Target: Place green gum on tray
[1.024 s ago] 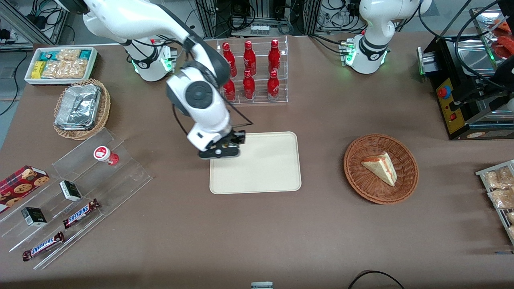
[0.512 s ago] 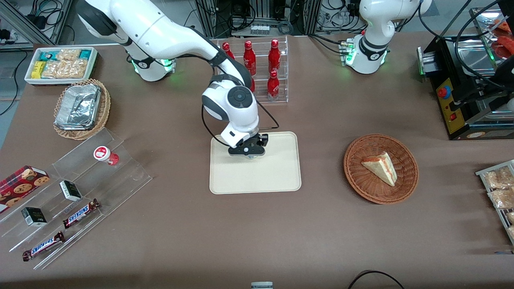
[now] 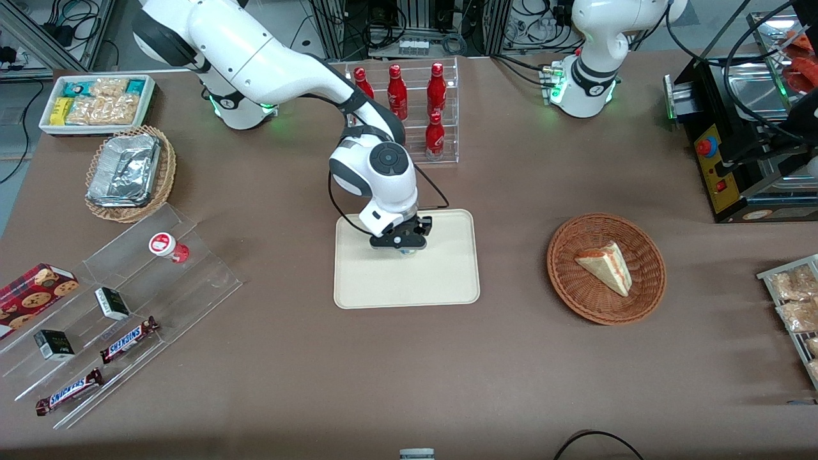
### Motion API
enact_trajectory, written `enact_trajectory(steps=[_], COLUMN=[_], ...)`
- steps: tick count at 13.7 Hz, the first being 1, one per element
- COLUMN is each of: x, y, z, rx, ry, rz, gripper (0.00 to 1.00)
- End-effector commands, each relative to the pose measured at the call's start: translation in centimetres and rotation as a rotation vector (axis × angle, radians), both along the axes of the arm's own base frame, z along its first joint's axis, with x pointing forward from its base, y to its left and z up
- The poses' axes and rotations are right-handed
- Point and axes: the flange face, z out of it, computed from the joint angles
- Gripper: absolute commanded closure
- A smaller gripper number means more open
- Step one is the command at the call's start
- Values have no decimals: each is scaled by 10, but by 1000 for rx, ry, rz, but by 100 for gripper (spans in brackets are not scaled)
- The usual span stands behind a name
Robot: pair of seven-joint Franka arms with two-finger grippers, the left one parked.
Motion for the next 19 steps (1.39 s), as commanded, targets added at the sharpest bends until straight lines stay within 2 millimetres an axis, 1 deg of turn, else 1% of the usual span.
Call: enact_trajectory(steps=[1,3,4,6,7,8,9,10,14,16,17,18,19], x=[6,15,19,34,34,38,43,42,48,52,55,60,63], y=[5,-2,-5,-26,-33,-50,-69,-84,-153,-200,-228,-261,-293], z=[-1,8,19,55,73,92,110,129,203,233,249,264,275], rx=[3,9,10,-2,-24,-50,-68,-64,-44,-82,-66,-46,-38], ry=[-25,-32,-41,-67,-72,-73,-77,-73,44,83,108,129,146], rz=[-14,-25,-25,-55,-50,-29,1,13,42,85,80,82,101], gripper=[1,1,1,1,1,1,1,1,1,1,1,1,1])
